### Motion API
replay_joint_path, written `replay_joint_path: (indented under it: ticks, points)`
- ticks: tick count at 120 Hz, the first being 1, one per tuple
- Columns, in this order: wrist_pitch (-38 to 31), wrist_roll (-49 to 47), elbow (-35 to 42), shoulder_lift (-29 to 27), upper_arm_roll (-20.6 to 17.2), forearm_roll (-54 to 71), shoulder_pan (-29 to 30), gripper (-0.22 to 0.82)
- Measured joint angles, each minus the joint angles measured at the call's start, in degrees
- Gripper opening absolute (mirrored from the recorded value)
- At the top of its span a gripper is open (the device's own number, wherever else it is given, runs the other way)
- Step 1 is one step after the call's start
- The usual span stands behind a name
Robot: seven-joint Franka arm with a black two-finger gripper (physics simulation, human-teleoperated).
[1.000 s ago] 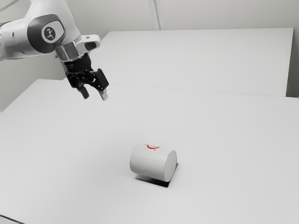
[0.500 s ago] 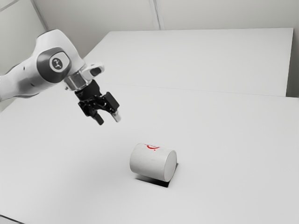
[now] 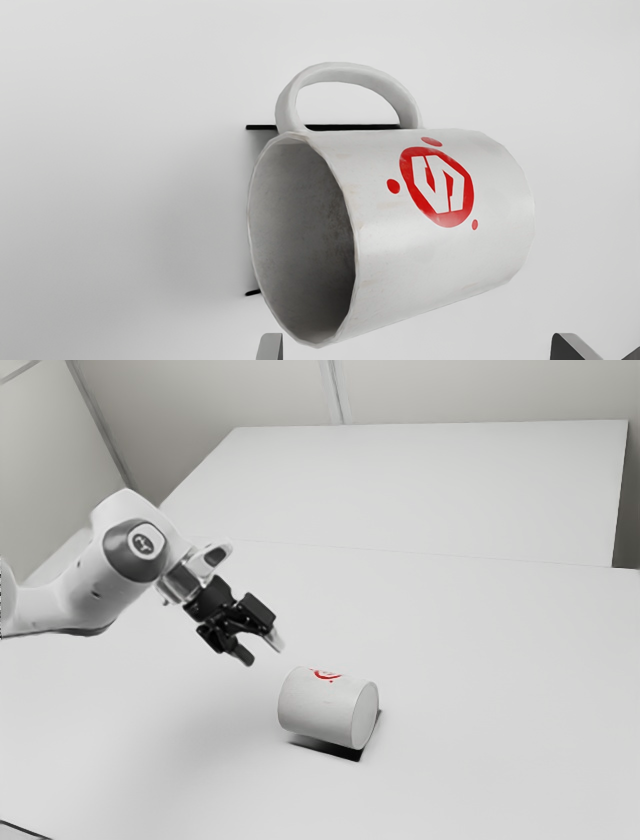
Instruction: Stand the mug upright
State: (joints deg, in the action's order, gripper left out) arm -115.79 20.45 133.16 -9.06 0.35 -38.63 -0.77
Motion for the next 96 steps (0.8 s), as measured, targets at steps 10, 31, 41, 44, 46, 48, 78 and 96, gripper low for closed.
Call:
replay_joint_path:
  ticks: [10, 31, 41, 44, 46, 48, 78, 96]
  points:
    - [-1.01, 2.02, 1.01, 1.05, 0.00, -2.71, 0.00, 0.58]
    - [-2.80, 6.33, 3.33, 3.03, 0.00, -8.32, -0.02, 0.58]
    - [-3.47, 8.44, 4.17, 3.66, 0.00, -11.16, -0.06, 0.58]
    - [-3.62, 9.11, 4.46, 3.86, 0.00, -12.15, -0.08, 0.58]
    - [-3.71, 9.58, 4.68, 3.98, 0.00, -12.88, -0.09, 0.58]
    - [-3.80, 10.06, 4.88, 4.08, 0.00, -13.63, -0.10, 0.58]
    - [-4.97, 17.98, 8.20, 5.14, -0.01, -26.03, -0.16, 0.58]
    - [-4.57, 23.03, 9.08, 5.41, -0.02, -32.65, -0.23, 0.58]
